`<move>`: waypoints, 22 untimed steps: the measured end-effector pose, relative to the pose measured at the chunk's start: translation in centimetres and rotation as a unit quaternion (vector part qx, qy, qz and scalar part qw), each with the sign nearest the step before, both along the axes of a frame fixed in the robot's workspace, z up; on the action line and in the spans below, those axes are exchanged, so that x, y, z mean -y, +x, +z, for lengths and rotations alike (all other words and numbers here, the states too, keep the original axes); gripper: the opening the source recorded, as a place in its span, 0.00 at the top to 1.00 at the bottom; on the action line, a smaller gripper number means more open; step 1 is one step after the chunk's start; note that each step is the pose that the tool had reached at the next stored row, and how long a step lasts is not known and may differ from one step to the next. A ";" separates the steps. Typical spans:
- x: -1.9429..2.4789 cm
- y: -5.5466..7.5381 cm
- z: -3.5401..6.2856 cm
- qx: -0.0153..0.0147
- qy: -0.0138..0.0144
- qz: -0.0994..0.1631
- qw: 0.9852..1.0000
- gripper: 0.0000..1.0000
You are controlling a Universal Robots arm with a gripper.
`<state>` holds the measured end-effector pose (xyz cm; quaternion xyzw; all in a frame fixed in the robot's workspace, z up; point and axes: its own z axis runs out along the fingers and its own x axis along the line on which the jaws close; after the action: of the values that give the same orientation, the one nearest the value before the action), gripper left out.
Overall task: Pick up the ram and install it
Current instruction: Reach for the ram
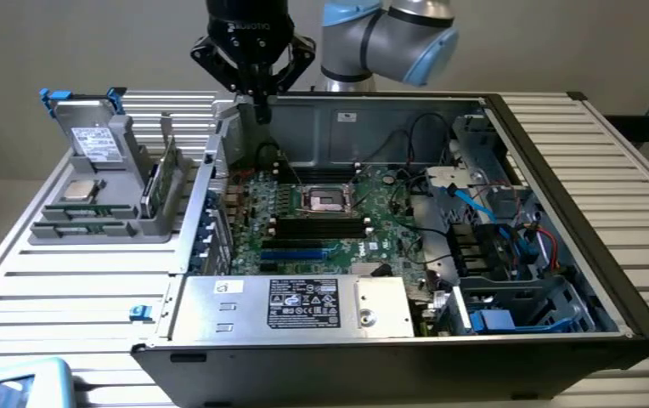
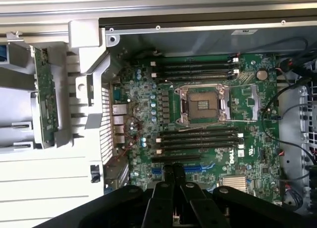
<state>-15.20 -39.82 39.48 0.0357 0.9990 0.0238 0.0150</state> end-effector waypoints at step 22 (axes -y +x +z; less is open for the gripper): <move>-0.08 -9.7 -0.01 0.005 0.000 0.000 1.000 0.89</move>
<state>-24.89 -39.74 39.47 0.0354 0.9989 0.0237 0.0201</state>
